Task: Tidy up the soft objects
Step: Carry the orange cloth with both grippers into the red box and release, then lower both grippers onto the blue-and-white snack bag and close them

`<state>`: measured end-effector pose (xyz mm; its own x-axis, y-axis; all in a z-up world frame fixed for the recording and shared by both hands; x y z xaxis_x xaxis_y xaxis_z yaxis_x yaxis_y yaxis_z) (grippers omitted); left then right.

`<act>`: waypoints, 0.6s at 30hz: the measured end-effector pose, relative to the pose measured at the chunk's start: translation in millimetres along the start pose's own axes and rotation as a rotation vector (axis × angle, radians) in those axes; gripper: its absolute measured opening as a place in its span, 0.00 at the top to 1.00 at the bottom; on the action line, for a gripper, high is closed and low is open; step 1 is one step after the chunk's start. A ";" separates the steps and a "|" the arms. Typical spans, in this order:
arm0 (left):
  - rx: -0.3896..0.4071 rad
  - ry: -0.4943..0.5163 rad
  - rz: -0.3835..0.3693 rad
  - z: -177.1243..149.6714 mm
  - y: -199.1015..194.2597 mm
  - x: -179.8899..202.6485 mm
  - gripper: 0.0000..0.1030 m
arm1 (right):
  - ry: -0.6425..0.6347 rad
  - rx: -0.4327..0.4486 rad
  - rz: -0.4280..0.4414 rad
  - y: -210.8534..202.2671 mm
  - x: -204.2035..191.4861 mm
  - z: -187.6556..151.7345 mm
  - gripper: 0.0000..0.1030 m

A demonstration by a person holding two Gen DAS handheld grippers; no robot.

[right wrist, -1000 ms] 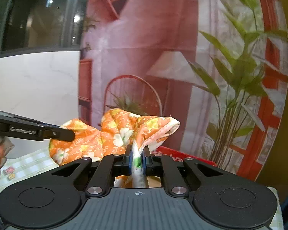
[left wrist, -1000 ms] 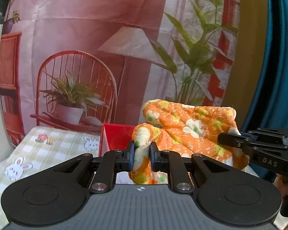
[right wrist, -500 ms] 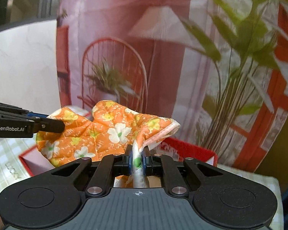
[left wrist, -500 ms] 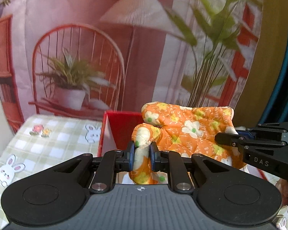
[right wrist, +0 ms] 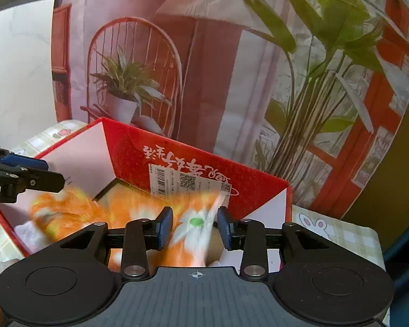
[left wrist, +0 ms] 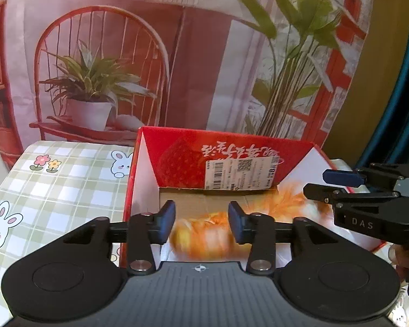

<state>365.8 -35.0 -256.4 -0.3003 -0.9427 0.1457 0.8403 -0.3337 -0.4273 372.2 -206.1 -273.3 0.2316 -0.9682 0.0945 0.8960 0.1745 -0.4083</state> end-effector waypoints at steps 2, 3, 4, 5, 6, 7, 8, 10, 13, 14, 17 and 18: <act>0.001 0.008 0.004 0.8 -4.1 2.0 0.54 | 0.004 0.009 0.002 -7.0 1.8 0.6 0.62; 0.000 0.010 0.005 1.0 -5.9 3.1 0.54 | 0.003 0.015 0.001 -11.2 2.8 1.0 0.61; -0.004 0.008 0.004 0.5 -8.7 3.9 0.54 | 0.003 0.021 0.001 -15.6 3.4 1.4 0.61; -0.006 0.005 0.002 0.4 -9.6 6.0 0.54 | 0.008 0.025 0.003 -19.8 4.2 1.8 0.61; -0.010 -0.001 -0.004 -0.6 -12.9 7.8 0.54 | 0.016 0.030 0.008 -25.3 4.5 2.2 0.61; -0.013 -0.005 -0.008 -1.6 -15.6 10.2 0.54 | 0.023 0.035 0.017 -31.0 4.0 2.4 0.61; -0.018 -0.008 -0.012 -2.9 -18.9 12.6 0.54 | 0.027 0.040 0.024 -35.6 3.6 3.2 0.61; -0.025 -0.011 -0.021 -6.0 -25.3 17.2 0.54 | 0.034 0.059 0.038 -48.4 1.2 4.3 0.61; -0.036 -0.016 -0.035 -11.5 -36.0 24.5 0.54 | 0.060 0.084 0.061 -66.5 -1.1 4.4 0.61; -0.039 -0.017 -0.041 -13.4 -39.5 26.8 0.54 | 0.072 0.096 0.063 -73.3 -1.3 3.7 0.61; -0.050 -0.013 -0.059 -20.6 -48.4 35.6 0.54 | 0.119 0.115 0.071 -90.9 -2.2 -3.8 0.61; -0.055 -0.011 -0.064 -23.9 -51.4 38.9 0.54 | 0.133 0.116 0.074 -96.1 -2.7 -7.2 0.61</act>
<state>300.1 -54.3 -250.1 -0.3473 -0.9195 0.1839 0.7931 -0.3927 -0.4656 282.7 -221.5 -240.9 0.2531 -0.9659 -0.0554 0.9181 0.2578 -0.3011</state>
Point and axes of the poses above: each gripper's, at about its wrist camera, not at the fingertips, and y roughly the way its jaws point, x to its right, z to its top, the point moved 10 cm from there along y, roughly the way its jaws point, and after that the axes turned 12 degrees about x, right-handed, at the moved point
